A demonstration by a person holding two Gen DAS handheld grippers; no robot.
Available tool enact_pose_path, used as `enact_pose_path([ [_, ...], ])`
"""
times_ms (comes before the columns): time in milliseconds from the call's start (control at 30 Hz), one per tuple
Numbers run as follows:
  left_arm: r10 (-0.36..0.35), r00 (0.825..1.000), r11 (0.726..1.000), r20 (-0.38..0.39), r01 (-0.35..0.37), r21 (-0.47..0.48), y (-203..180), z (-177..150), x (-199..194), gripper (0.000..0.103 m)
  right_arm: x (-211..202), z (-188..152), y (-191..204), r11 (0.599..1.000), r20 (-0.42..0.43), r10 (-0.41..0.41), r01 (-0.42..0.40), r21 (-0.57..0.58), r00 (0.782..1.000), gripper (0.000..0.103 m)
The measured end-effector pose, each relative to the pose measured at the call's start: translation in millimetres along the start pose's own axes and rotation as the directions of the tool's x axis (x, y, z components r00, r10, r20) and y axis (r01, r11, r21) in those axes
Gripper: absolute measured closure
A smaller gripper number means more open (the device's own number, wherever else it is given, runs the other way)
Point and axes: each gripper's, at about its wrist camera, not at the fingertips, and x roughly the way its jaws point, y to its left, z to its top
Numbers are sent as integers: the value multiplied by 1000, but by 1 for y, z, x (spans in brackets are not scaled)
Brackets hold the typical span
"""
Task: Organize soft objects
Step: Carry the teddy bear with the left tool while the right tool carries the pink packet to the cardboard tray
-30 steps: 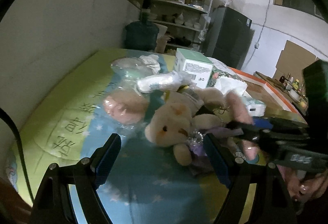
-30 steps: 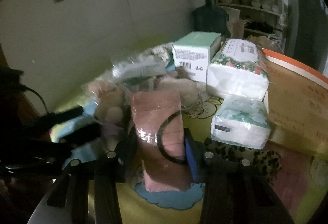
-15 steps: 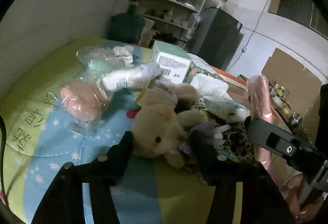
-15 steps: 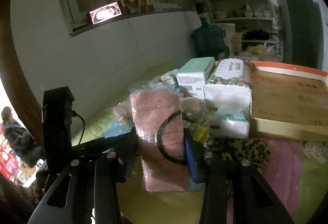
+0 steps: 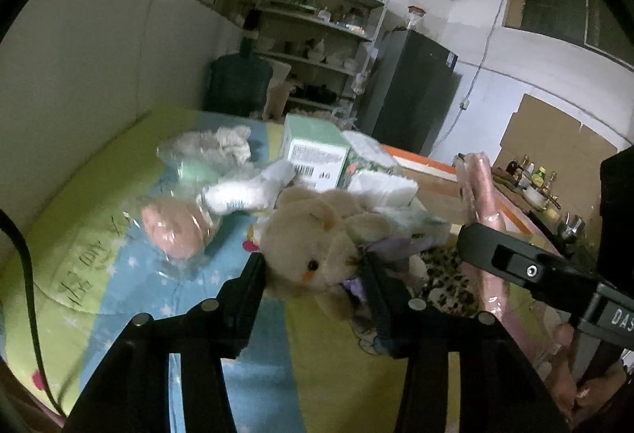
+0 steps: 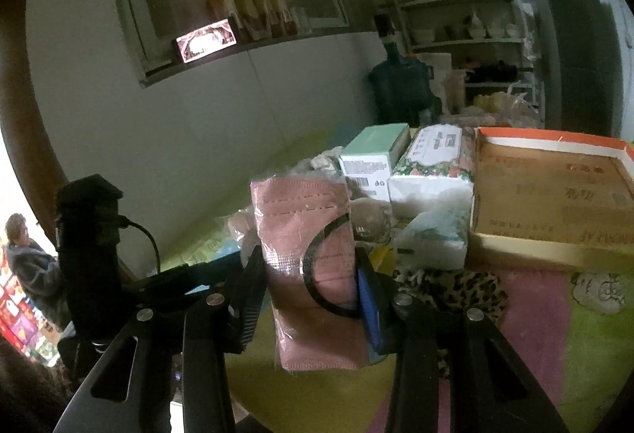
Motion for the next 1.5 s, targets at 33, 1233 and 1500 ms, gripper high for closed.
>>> enact_pose_path([
  [33,-1,1000,1000,8,1,4,-2,3,-3,54,-2,1,0,1000,7,0,0,-1,1000,60],
  [1233,-155,988,979,25,149,142,-119,81,58,54,-71,42,-96,970,150,-232,216,115,961,60],
  [1500,-204,979,966,-11,203,163,-161,88,92,54,-97,50,-141,937,167,-336,312,154,927,60],
])
